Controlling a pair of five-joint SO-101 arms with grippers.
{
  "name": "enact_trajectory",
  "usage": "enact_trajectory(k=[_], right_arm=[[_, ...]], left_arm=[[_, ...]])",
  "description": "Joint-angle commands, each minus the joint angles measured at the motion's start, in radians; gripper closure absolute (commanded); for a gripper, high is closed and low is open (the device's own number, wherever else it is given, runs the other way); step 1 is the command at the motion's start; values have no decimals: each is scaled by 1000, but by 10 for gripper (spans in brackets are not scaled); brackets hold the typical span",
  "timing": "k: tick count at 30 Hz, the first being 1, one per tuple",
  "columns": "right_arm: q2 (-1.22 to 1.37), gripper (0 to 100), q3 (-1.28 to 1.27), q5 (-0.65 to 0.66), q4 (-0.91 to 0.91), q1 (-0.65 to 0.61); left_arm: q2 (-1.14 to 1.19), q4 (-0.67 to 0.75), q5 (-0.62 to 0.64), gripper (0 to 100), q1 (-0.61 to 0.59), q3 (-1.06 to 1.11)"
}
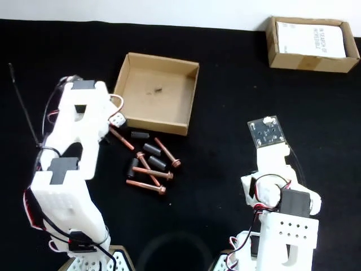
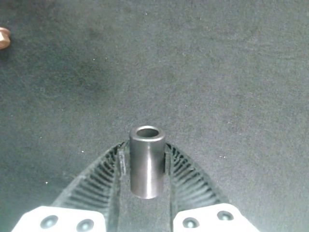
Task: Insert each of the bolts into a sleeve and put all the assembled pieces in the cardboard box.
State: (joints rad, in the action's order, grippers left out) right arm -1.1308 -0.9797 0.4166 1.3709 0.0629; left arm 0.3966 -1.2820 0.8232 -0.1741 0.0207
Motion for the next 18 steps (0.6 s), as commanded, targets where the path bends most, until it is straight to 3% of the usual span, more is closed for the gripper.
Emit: enact_trajectory(k=[1,10,14,18], right_arm=[[-5,991,4,5,-35,-5],[-5,991,4,2,-38,-5],[-5,991,4,2,-38,-5],[-5,991,4,0,-59,-4]], left_arm=[[10,29,-2,810,-38,-41],[125,112,5,818,-38,-50],[157,106,5,982,-39,-96],[189,104,3,995,-39,-130]])
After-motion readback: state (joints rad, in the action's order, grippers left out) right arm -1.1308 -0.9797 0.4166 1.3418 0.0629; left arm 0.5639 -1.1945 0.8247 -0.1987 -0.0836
